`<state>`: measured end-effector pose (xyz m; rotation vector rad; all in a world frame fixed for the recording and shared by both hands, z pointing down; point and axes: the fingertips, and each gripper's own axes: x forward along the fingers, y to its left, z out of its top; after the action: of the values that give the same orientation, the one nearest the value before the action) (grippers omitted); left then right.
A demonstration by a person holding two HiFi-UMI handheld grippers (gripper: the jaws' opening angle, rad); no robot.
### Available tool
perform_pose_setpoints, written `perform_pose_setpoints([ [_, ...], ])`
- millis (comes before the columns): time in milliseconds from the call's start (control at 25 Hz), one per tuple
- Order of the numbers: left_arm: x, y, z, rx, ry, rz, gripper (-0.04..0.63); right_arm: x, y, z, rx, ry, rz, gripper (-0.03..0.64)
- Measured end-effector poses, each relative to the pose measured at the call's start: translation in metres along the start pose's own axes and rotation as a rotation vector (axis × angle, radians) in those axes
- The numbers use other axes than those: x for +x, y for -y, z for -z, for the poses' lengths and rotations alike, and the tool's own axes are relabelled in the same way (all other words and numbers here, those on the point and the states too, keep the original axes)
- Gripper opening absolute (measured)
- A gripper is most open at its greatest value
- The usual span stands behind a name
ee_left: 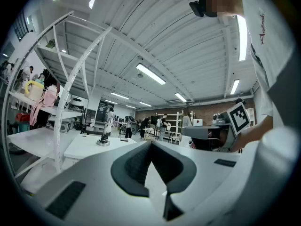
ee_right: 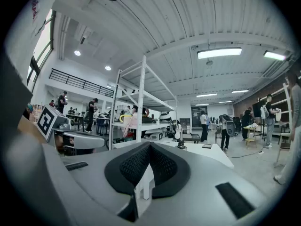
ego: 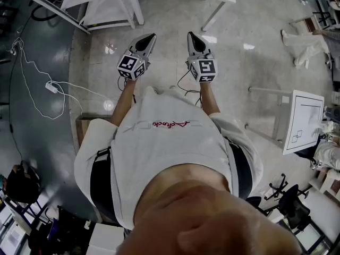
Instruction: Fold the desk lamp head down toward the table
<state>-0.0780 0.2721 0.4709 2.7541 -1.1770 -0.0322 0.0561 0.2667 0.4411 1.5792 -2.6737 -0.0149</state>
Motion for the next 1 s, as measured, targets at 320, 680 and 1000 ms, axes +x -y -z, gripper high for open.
perform_pose_setpoints([
  [320, 0.007, 0.007, 0.003, -0.006, 0.004, -0.009, 0.025, -0.005, 0.008, 0.008, 0.012, -0.012, -0.005, 0.021],
  [680, 0.019, 0.014, 0.004, 0.001, 0.007, -0.046, 0.025, -0.012, 0.018, 0.017, 0.021, -0.009, -0.029, 0.023],
  [1000, 0.043, 0.043, 0.014, -0.011, 0.010, -0.036, 0.025, -0.021, 0.033, 0.018, 0.015, 0.007, -0.080, 0.023],
])
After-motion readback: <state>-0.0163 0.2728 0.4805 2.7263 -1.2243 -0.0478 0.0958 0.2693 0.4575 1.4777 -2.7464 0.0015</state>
